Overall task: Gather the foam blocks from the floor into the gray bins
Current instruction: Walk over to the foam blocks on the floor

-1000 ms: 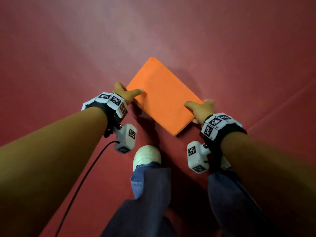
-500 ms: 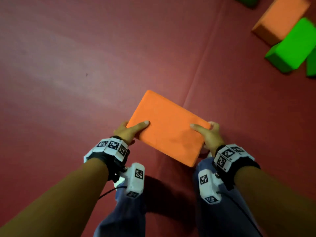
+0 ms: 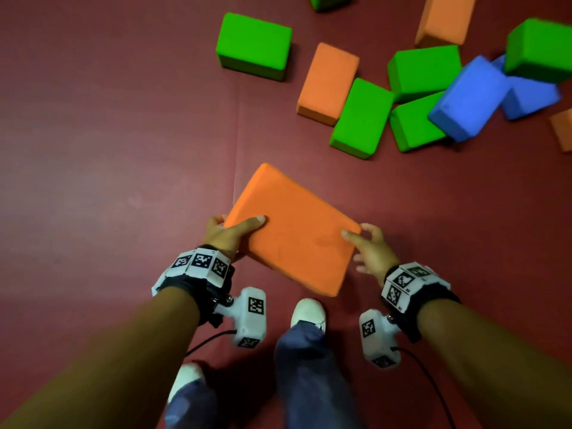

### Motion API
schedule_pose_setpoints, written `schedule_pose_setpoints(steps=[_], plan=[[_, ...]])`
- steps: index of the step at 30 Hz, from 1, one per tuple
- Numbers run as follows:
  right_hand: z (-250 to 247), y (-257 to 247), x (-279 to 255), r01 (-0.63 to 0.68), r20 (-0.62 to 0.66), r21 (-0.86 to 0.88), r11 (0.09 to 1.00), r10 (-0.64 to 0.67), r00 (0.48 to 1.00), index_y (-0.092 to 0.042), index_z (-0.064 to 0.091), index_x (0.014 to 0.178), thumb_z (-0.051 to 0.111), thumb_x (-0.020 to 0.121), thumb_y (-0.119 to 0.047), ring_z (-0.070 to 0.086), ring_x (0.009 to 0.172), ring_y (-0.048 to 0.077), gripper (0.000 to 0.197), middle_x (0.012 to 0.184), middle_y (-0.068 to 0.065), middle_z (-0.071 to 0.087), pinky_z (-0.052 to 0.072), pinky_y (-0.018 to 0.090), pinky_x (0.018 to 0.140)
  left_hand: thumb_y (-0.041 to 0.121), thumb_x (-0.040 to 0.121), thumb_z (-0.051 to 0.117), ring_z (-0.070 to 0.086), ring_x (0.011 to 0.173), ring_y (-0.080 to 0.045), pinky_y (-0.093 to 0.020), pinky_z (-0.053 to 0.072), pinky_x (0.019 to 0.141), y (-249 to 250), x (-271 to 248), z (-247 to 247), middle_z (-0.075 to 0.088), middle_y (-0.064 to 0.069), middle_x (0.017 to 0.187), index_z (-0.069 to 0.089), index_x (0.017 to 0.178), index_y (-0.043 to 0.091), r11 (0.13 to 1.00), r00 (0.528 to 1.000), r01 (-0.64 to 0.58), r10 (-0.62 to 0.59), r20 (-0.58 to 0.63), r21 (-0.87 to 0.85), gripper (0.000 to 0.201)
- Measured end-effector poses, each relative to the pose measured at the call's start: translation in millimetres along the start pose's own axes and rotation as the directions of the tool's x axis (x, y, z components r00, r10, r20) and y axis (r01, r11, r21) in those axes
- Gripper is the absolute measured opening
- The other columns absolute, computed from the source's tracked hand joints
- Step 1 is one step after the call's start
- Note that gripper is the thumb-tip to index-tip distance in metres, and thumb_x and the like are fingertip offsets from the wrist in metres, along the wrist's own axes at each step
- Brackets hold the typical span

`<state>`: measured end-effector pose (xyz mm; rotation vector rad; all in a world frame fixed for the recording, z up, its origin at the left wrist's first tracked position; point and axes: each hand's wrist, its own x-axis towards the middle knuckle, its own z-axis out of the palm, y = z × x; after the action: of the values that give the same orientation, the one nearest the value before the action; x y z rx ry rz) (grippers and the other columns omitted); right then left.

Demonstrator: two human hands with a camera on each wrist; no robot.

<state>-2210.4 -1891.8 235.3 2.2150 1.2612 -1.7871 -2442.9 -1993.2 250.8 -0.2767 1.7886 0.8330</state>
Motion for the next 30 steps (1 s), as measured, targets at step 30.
schedule_pose_setpoints(steps=[30], plan=[[-11, -150, 411, -0.331, -0.402, 0.058, 0.942, 0.325, 0.856, -0.021, -0.003, 0.151, 0.081, 0.060, -0.049, 0.030, 0.137, 0.037, 0.128, 0.155, 0.013, 0.021, 0.029, 0.050, 0.109, 0.059, 0.020, 0.075, 0.053, 0.106, -0.028, -0.050, 0.050, 0.089, 208, 257, 125, 0.045, -0.005, 0.124, 0.038, 0.129, 0.024, 0.814, 0.957, -0.183, 0.276, -0.089, 0.552, 0.120]])
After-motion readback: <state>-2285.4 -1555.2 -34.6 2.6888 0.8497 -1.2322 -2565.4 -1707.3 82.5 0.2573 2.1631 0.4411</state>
